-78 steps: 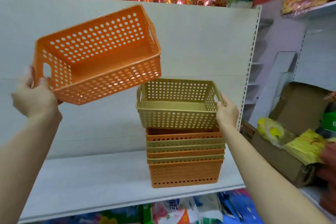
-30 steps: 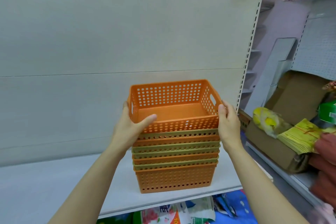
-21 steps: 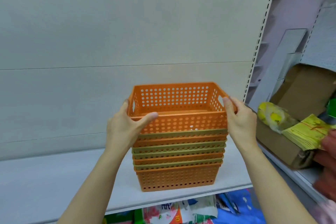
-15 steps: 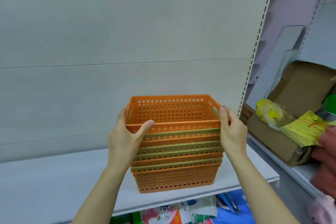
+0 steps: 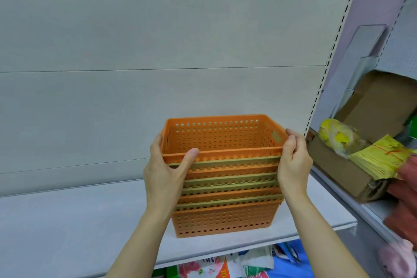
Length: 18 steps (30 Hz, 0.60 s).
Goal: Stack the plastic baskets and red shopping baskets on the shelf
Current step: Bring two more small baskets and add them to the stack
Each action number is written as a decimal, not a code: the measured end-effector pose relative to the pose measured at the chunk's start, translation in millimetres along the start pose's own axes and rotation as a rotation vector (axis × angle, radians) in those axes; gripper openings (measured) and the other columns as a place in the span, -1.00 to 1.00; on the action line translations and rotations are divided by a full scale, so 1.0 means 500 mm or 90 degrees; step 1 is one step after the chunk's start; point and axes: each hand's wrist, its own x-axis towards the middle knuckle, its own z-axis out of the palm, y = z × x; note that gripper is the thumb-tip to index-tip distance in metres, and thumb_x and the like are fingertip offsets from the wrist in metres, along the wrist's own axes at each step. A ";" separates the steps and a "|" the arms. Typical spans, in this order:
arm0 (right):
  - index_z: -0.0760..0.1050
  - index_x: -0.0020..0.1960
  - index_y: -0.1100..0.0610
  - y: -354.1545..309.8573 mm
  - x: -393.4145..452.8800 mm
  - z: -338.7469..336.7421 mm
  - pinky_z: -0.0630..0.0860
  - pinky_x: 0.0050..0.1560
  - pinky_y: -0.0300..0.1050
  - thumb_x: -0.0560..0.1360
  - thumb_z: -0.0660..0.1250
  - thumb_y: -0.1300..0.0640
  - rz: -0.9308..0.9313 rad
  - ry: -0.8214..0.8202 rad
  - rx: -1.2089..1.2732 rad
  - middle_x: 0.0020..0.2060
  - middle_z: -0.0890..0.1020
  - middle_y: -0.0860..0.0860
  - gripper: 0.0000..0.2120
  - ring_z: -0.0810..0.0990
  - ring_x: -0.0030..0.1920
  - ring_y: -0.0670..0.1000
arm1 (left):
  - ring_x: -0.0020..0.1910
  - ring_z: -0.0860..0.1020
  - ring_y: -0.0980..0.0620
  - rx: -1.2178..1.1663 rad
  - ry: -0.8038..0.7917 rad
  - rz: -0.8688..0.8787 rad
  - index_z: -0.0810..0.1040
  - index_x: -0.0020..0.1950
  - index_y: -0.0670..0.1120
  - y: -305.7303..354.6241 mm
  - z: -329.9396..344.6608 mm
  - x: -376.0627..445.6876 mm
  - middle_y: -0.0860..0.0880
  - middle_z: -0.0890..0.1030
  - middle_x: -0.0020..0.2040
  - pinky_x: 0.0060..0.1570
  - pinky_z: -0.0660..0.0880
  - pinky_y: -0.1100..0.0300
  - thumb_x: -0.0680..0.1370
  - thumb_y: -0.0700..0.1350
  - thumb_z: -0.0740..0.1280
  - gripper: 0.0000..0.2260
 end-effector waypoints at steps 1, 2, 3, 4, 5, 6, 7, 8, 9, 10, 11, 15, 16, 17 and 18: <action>0.46 0.28 0.15 0.004 0.001 0.004 0.30 -0.22 -0.24 0.63 -0.01 -0.01 -0.004 0.008 0.001 -0.14 0.55 -0.09 -0.60 0.52 -0.18 -0.22 | -0.10 0.44 0.43 -0.007 0.002 -0.001 0.28 0.53 0.06 -0.005 0.003 0.001 0.33 0.45 0.02 -0.17 0.30 0.60 0.43 0.15 0.47 -0.28; 0.46 0.27 0.16 0.006 0.001 0.007 0.30 -0.25 -0.28 0.65 0.00 0.03 -0.010 0.015 0.004 -0.16 0.53 -0.11 -0.63 0.50 -0.19 -0.27 | -0.09 0.42 0.46 -0.013 0.002 -0.004 0.27 0.53 0.07 -0.008 0.005 0.001 0.37 0.44 0.01 -0.16 0.31 0.59 0.43 0.16 0.47 -0.27; 0.45 0.26 0.16 0.007 0.001 0.010 0.30 -0.28 -0.34 0.66 0.00 0.06 -0.015 0.021 0.004 -0.18 0.52 -0.13 -0.66 0.49 -0.20 -0.29 | -0.08 0.43 0.47 -0.020 0.003 -0.005 0.26 0.52 0.09 -0.010 0.007 0.001 0.41 0.42 0.00 -0.11 0.33 0.56 0.42 0.18 0.47 -0.27; 0.45 0.25 0.17 0.006 0.000 0.011 0.30 -0.29 -0.36 0.67 0.00 0.09 -0.020 0.025 0.001 -0.18 0.52 -0.12 -0.68 0.49 -0.21 -0.25 | -0.07 0.44 0.44 -0.026 0.001 -0.007 0.26 0.53 0.10 -0.012 0.008 0.001 0.43 0.41 0.00 -0.05 0.35 0.51 0.41 0.20 0.46 -0.25; 0.44 0.25 0.18 0.004 0.000 0.015 0.29 -0.27 -0.29 0.67 0.00 0.10 -0.025 0.029 -0.007 -0.15 0.53 -0.07 -0.68 0.47 -0.21 -0.18 | -0.05 0.47 0.39 -0.028 -0.002 -0.008 0.25 0.53 0.11 -0.016 0.008 0.003 0.42 0.42 0.02 0.01 0.38 0.40 0.40 0.23 0.45 -0.24; 0.43 0.25 0.19 0.003 0.000 0.018 0.26 -0.24 -0.21 0.67 -0.01 0.11 -0.033 0.035 -0.022 -0.09 0.54 -0.01 -0.68 0.47 -0.16 -0.08 | -0.02 0.49 0.32 -0.024 -0.006 -0.007 0.24 0.53 0.12 -0.016 0.005 0.006 0.39 0.44 0.04 0.04 0.38 0.31 0.40 0.25 0.45 -0.24; 0.43 0.24 0.21 -0.001 -0.002 0.020 0.24 -0.19 -0.18 0.66 -0.02 0.12 -0.041 0.043 -0.043 -0.04 0.55 0.04 -0.67 0.47 -0.10 -0.01 | 0.03 0.49 0.25 -0.013 -0.016 -0.005 0.23 0.53 0.13 -0.015 0.000 0.009 0.35 0.47 0.07 0.05 0.36 0.27 0.40 0.27 0.44 -0.24; 0.44 0.23 0.23 -0.006 -0.003 0.021 0.26 -0.13 -0.16 0.66 -0.02 0.12 -0.057 0.055 -0.066 0.02 0.56 0.10 -0.67 0.49 -0.02 0.06 | 0.08 0.49 0.21 0.001 -0.030 -0.001 0.23 0.53 0.15 -0.015 -0.007 0.013 0.30 0.48 0.11 0.07 0.35 0.25 0.40 0.30 0.43 -0.23; 0.45 0.22 0.24 -0.012 -0.007 0.021 0.31 -0.03 -0.14 0.65 0.00 0.12 -0.085 0.074 -0.088 0.09 0.57 0.14 -0.67 0.50 0.08 0.13 | 0.16 0.49 0.18 0.015 -0.046 0.005 0.22 0.54 0.16 -0.018 -0.017 0.017 0.26 0.49 0.19 0.12 0.36 0.22 0.40 0.33 0.41 -0.22; 0.45 0.22 0.26 -0.020 -0.013 0.021 0.35 0.11 -0.07 0.64 0.03 0.12 -0.125 0.097 -0.112 0.16 0.56 0.17 -0.67 0.49 0.19 0.17 | 0.31 0.45 0.14 0.033 -0.062 0.015 0.18 0.56 0.14 -0.022 -0.029 0.021 0.20 0.47 0.33 0.22 0.37 0.16 0.38 0.38 0.38 -0.17; 0.46 0.23 0.27 -0.031 -0.026 0.020 0.34 0.25 0.00 0.64 0.07 0.12 -0.173 0.117 -0.139 0.21 0.54 0.18 -0.69 0.46 0.27 0.19 | 0.47 0.33 0.09 0.058 -0.075 0.031 0.14 0.58 0.11 -0.028 -0.046 0.024 0.11 0.38 0.48 0.36 0.33 0.07 0.36 0.44 0.34 -0.10; 0.46 0.25 0.30 -0.106 -0.150 0.045 0.32 0.36 0.07 0.61 0.26 0.13 -0.377 0.112 -0.176 0.20 0.54 0.19 -0.70 0.45 0.28 0.19 | 0.52 0.24 -0.13 0.249 -0.027 0.204 0.27 0.55 -0.11 -0.066 -0.173 0.016 -0.13 0.38 0.49 0.48 0.23 -0.07 0.36 0.50 0.24 -0.05; 0.47 0.25 0.30 -0.129 -0.196 0.060 0.35 0.33 0.05 0.60 0.29 0.13 -0.415 0.075 -0.161 0.18 0.56 0.18 -0.70 0.48 0.25 0.16 | 0.44 0.35 -0.16 0.298 -0.011 0.258 0.36 0.50 -0.15 -0.082 -0.214 0.012 -0.14 0.46 0.41 0.43 0.30 -0.06 0.37 0.47 0.25 -0.10; 0.49 0.24 0.30 -0.151 -0.246 0.080 0.39 0.30 0.04 0.58 0.31 0.14 -0.449 0.033 -0.146 0.16 0.58 0.18 -0.70 0.50 0.22 0.15 | 0.34 0.43 -0.16 0.332 -0.001 0.294 0.42 0.44 -0.17 -0.099 -0.260 0.006 -0.14 0.52 0.33 0.36 0.36 -0.05 0.39 0.42 0.28 -0.16; 0.51 0.22 0.30 -0.171 -0.297 0.102 0.43 0.27 0.05 0.56 0.34 0.15 -0.480 -0.004 -0.135 0.14 0.60 0.17 -0.70 0.53 0.19 0.15 | 0.26 0.48 -0.15 0.355 0.003 0.315 0.47 0.40 -0.17 -0.119 -0.308 -0.002 -0.13 0.55 0.26 0.29 0.42 -0.03 0.40 0.37 0.33 -0.23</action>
